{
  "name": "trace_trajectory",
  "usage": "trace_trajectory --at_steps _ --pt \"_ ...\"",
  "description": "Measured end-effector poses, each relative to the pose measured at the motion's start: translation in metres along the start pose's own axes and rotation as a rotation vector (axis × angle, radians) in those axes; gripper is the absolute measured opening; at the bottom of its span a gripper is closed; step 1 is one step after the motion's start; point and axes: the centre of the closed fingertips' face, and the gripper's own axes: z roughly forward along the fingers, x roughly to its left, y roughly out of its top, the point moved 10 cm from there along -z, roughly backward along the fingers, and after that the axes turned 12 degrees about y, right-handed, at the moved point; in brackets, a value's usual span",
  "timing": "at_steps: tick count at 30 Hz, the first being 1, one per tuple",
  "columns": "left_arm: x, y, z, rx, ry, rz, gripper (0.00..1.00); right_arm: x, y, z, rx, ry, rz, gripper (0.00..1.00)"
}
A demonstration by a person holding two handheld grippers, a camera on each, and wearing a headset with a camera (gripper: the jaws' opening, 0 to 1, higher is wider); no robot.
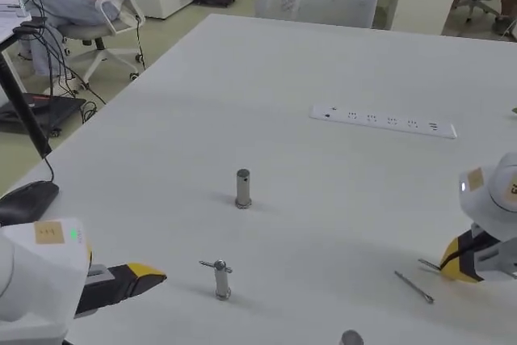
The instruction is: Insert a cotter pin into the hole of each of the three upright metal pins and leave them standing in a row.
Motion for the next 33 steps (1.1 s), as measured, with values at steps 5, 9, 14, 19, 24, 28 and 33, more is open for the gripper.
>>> trace_trajectory --at_steps 5,9,14,19,24,28,33 --pt "0.000 0.001 0.000 -0.003 -0.002 0.000 0.88 0.000 -0.001 -0.002 0.005 -0.002 -0.001 0.03" --pt "-0.002 0.002 0.001 -0.003 -0.015 -0.007 0.88 0.002 -0.002 -0.005 0.006 -0.004 -0.002 0.03" --pt "-0.003 0.003 0.001 -0.007 -0.016 0.001 0.88 0.003 -0.002 -0.007 0.009 -0.007 -0.003 0.03" --pt "-0.002 0.004 0.001 -0.009 -0.014 0.005 0.87 0.005 -0.001 -0.010 0.007 -0.011 -0.003 0.03" --pt "-0.003 0.005 0.001 -0.016 -0.017 0.006 0.87 0.008 -0.001 -0.013 0.009 -0.014 -0.008 0.03" --pt "-0.003 0.008 0.000 -0.029 -0.016 0.009 0.87 0.010 0.001 -0.015 0.009 -0.015 -0.012 0.03" --pt "-0.003 0.012 0.000 -0.041 -0.021 0.013 0.85 0.013 0.003 -0.017 0.010 -0.014 -0.025 0.03"
